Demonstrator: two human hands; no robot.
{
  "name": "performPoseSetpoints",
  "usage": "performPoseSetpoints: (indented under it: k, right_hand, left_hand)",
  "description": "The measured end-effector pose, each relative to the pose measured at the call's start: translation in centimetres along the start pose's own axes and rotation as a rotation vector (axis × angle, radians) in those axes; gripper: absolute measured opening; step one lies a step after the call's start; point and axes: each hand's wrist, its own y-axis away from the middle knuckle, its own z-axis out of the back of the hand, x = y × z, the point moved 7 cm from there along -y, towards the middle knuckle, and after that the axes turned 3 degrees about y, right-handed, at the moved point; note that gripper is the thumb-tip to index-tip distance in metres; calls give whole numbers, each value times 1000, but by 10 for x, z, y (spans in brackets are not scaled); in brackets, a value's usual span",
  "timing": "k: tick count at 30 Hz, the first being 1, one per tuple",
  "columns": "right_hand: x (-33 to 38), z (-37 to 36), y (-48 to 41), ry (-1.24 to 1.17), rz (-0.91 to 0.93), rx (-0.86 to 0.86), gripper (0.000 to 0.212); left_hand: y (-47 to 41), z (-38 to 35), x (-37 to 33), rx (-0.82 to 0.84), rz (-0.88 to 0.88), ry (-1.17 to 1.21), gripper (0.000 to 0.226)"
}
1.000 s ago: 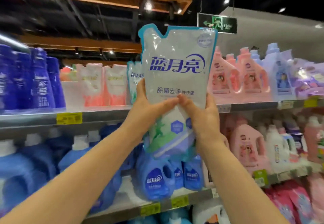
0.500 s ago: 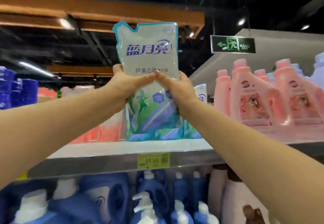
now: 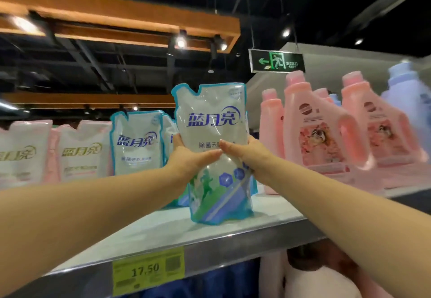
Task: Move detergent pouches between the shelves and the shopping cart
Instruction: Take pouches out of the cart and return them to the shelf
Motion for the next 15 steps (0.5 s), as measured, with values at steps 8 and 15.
performPoseSetpoints:
  k: [8,15]
  right_hand:
    - [-1,35,36,655,-29,-31,114]
    - [-22,12,40,1041,-97,180,93]
  left_hand:
    - [10,-25,29,298,485,-429,91]
    - [7,-41,54,245,418,-402,62]
